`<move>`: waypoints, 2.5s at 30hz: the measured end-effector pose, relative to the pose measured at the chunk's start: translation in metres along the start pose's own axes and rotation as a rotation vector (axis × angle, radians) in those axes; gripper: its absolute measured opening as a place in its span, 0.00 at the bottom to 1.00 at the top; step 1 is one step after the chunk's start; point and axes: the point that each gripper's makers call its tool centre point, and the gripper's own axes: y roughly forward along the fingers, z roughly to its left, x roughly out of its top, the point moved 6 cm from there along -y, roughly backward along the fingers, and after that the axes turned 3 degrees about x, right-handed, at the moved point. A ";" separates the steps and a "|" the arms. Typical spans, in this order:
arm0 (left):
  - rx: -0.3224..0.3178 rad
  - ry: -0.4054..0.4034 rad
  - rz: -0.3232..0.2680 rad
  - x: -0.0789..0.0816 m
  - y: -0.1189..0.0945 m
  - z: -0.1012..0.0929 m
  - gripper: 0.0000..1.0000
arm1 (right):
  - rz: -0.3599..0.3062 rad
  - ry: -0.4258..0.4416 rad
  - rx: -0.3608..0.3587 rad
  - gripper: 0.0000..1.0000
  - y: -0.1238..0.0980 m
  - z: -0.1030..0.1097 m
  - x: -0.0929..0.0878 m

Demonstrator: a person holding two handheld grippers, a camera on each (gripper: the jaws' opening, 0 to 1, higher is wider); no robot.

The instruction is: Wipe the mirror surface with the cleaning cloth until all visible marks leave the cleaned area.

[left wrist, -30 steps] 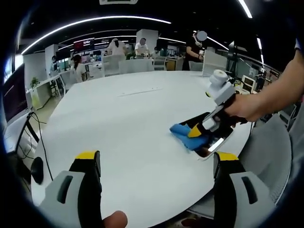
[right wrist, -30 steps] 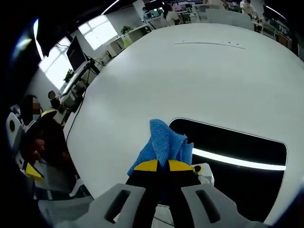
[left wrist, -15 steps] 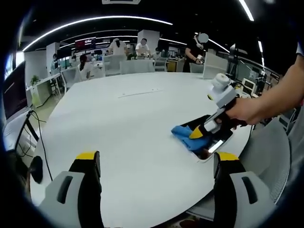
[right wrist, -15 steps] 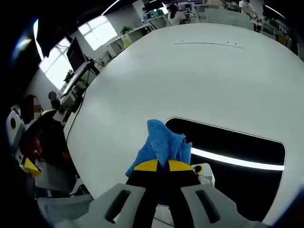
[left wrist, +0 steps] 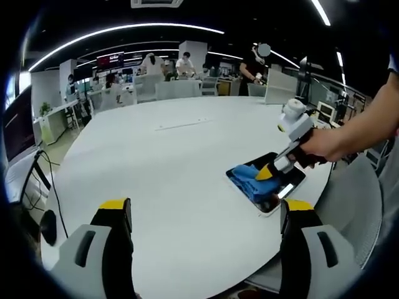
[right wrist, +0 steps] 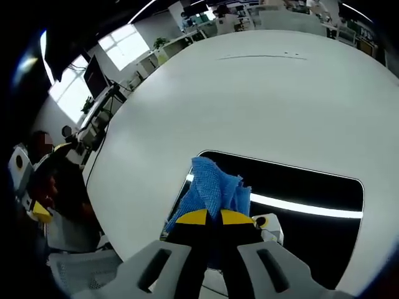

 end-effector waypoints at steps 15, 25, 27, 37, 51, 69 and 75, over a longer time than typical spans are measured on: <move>-0.010 -0.002 0.012 -0.003 0.003 -0.006 0.99 | -0.005 -0.002 -0.002 0.00 -0.013 -0.019 -0.007; -0.014 0.003 0.006 -0.001 0.004 -0.010 0.99 | -0.006 0.010 -0.008 0.00 -0.023 -0.034 -0.013; -0.012 0.004 0.005 -0.001 0.004 -0.011 0.99 | -0.007 0.014 -0.008 0.00 -0.027 -0.037 -0.015; -0.011 0.005 0.007 -0.002 0.003 -0.014 0.98 | -0.009 0.024 -0.013 0.00 -0.036 -0.053 -0.018; -0.010 0.017 0.016 -0.003 0.006 -0.018 0.97 | -0.016 0.042 -0.020 0.00 -0.051 -0.077 -0.025; -0.024 0.043 0.020 0.003 0.010 -0.019 0.97 | -0.018 0.054 -0.052 0.00 -0.069 -0.102 -0.030; -0.027 0.054 0.022 0.005 0.011 -0.020 0.96 | -0.021 0.074 -0.065 0.00 -0.074 -0.111 -0.033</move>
